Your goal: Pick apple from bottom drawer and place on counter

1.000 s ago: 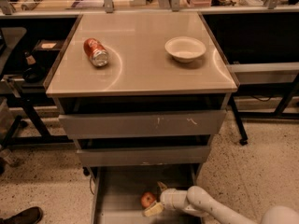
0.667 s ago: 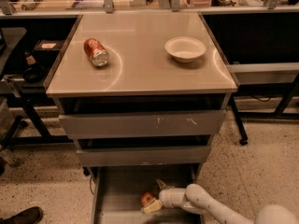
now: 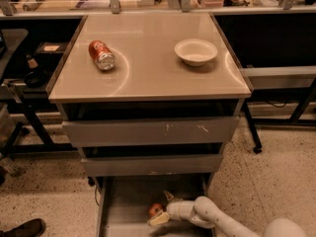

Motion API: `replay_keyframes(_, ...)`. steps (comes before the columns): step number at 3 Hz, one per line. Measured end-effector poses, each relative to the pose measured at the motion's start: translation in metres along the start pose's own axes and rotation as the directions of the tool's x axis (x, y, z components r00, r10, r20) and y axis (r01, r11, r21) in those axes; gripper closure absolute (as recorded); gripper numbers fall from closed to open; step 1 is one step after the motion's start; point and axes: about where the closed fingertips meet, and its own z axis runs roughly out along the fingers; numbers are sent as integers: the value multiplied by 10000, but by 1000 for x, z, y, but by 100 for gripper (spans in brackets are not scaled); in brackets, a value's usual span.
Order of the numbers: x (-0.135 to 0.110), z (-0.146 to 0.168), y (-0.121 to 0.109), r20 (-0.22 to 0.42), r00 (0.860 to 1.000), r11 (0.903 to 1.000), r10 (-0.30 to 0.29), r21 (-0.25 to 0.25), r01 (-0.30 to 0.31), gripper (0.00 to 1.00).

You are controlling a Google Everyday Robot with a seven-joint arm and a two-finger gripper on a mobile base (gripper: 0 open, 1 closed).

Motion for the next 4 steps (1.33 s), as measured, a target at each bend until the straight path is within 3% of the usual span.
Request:
replay_keyframes(2,21,6,3,-223,9980,9982,589,90,-587,0)
replay_keyframes(3,21,6,2,-231,9979,9981,607,96,-605,16)
replay_keyframes(4,21,6,3,-231,9979,9981,607,95,-605,40)
